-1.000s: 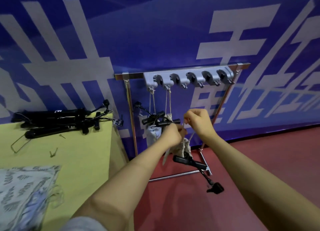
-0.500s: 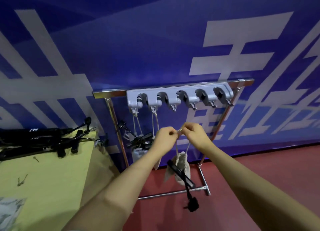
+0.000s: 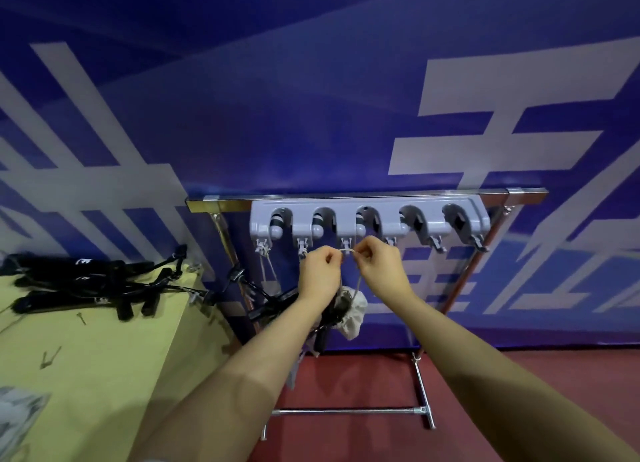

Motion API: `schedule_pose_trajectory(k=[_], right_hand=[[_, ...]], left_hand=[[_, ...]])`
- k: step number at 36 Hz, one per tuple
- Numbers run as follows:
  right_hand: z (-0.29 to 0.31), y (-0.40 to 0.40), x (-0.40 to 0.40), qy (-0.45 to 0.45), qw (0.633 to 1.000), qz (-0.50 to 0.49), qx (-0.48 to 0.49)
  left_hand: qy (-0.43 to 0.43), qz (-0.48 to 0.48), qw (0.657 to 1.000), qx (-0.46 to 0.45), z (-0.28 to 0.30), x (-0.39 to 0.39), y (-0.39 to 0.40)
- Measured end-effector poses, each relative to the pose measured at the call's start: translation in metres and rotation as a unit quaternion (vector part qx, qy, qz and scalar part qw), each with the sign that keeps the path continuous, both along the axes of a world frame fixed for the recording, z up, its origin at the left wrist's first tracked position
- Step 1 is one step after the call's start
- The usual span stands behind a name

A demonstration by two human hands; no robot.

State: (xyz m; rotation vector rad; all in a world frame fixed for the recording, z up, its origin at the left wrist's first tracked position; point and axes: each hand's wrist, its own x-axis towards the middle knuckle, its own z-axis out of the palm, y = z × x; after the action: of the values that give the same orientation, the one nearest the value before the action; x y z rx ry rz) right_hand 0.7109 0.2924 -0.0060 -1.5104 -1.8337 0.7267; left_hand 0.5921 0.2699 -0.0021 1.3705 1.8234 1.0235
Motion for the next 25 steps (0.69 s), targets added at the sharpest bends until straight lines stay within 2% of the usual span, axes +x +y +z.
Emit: schedule_pose_trajectory(k=[9, 18, 25], right_hand=[[-0.007, -0.001, -0.002, -0.056, 0.998, -0.010, -0.041], [-0.017, -0.019, -0.008, -0.056, 0.995, -0.004, -0.082], [-0.016, -0.036, -0.032, -0.048, 0.995, 0.027, -0.086]], left_hand=[[0.056, -0.032, 0.997, -0.036, -0.004, 0.004, 0.002], [0.056, -0.022, 0.996, -0.058, 0.003, -0.009, -0.014], [0.014, 0.016, 0.998, -0.066, -0.006, -0.043, -0.041]])
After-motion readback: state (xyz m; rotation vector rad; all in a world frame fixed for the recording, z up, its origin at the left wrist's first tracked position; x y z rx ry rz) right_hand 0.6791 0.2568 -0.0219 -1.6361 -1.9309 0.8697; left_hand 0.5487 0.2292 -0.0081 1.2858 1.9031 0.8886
